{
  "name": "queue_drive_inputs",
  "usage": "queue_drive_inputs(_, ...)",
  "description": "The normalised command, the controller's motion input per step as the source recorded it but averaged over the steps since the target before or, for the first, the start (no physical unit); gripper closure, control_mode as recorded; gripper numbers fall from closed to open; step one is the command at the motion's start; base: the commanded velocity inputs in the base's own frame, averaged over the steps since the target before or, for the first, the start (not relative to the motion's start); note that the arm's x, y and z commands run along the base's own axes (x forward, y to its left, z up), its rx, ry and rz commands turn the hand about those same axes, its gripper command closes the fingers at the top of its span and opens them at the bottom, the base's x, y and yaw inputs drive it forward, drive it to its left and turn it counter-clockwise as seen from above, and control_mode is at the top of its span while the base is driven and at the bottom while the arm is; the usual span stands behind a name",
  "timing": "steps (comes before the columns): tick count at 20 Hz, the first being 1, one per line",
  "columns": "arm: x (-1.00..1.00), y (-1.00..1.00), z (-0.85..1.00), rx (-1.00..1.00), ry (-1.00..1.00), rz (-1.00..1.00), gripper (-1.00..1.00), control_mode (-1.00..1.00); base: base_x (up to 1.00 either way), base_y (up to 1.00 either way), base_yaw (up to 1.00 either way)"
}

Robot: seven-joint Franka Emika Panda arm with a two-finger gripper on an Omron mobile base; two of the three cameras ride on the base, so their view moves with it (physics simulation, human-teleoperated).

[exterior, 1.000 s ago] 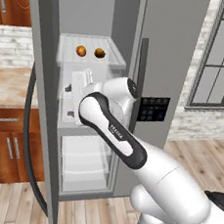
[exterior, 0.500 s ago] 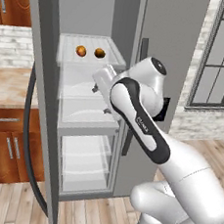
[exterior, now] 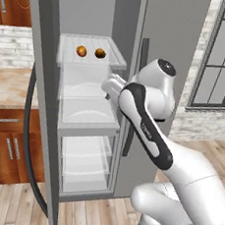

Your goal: Retrieve the mango and peach from the fridge and place them into the bowl on the dining table.

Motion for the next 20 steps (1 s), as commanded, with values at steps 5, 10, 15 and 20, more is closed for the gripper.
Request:
queue_drive_inputs(5, -0.22, -0.62, -0.04, -0.24, -0.6, 0.11, -1.0, -1.0, 0.0, 0.0, 0.0)
queue_drive_inputs(10, -0.11, -0.88, 0.16, -0.03, -0.11, 0.05, -1.0, -1.0, 0.0, 0.0, 0.0)
queue_drive_inputs(15, -0.01, -0.61, 0.08, -0.08, 0.0, 0.01, -1.0, -1.0, 0.0, 0.0, 0.0)
queue_drive_inputs(20, -0.06, -0.62, 0.0, -0.21, 0.0, 0.0, -1.0, -1.0, 0.0, 0.0, 0.0)
